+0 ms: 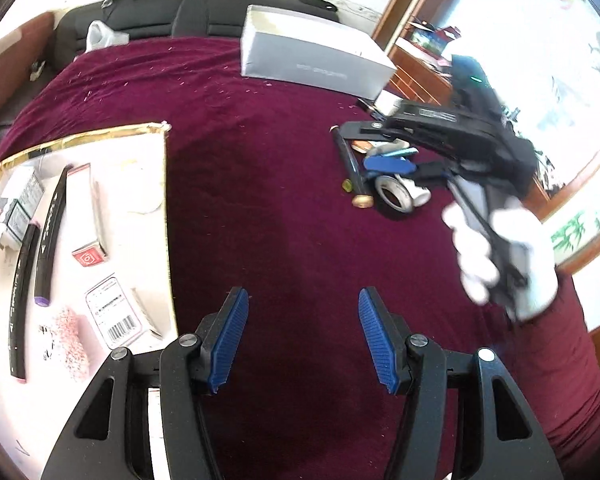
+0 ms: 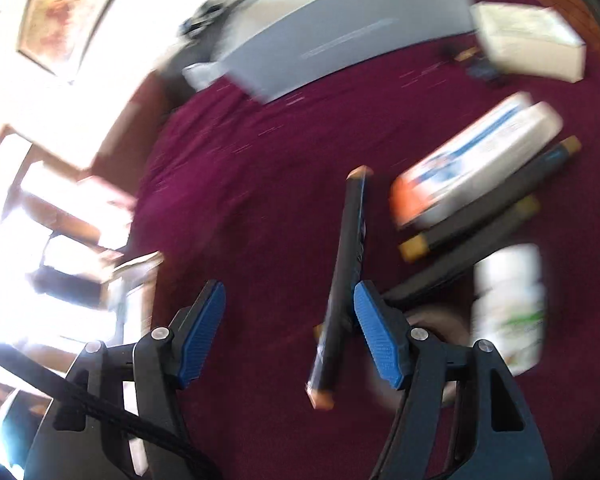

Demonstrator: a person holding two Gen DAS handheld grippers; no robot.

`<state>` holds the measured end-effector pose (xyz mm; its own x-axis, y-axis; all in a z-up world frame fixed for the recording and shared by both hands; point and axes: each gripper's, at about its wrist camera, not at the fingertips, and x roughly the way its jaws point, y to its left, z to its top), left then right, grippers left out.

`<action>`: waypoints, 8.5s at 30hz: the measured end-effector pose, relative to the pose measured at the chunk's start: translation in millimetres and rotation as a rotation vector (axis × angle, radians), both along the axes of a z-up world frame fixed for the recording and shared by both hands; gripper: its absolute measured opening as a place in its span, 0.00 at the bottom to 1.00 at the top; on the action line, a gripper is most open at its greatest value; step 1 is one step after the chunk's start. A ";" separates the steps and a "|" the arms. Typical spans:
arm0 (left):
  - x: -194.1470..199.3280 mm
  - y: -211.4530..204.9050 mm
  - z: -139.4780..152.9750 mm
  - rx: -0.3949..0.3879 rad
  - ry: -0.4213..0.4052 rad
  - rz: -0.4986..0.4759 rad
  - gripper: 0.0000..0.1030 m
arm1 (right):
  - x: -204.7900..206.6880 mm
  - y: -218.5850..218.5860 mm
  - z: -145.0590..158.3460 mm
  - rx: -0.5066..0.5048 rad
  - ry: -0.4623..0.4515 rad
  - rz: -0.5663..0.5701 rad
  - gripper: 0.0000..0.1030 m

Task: Organize objects
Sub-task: 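Move both open tools back toward the items on the cloth, then grasp the black cream-capped marker with the left tool while the right grasps the white pill bottle, then carry the marker and pill bottle toward the white tray, then lower the marker and pill bottle into the tray and open both tools, then move both open tools back toward the items on the cloth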

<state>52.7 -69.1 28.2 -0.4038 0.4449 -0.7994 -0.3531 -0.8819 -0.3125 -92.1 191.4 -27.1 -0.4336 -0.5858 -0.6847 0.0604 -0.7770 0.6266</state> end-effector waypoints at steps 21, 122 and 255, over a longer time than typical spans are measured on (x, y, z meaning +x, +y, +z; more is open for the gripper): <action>-124.8 78.7 -22.9 -0.260 0.140 0.040 0.50 | 80.6 105.7 5.9 0.028 0.214 -0.411 0.67; 41.1 -199.4 -28.4 -0.035 0.125 0.389 0.12 | 89.6 -199.8 15.2 0.068 0.096 0.166 0.31; 57.5 -13.1 24.4 -0.050 0.135 0.060 0.48 | 84.7 40.3 0.1 0.494 0.082 -0.285 0.58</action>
<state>110.2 -82.2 52.5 -0.5338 0.3775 -0.7567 -0.3350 -0.9160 -0.2207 -7.4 231.7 -27.0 -0.5908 -0.0576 -0.8047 -0.1609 -0.9690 0.1875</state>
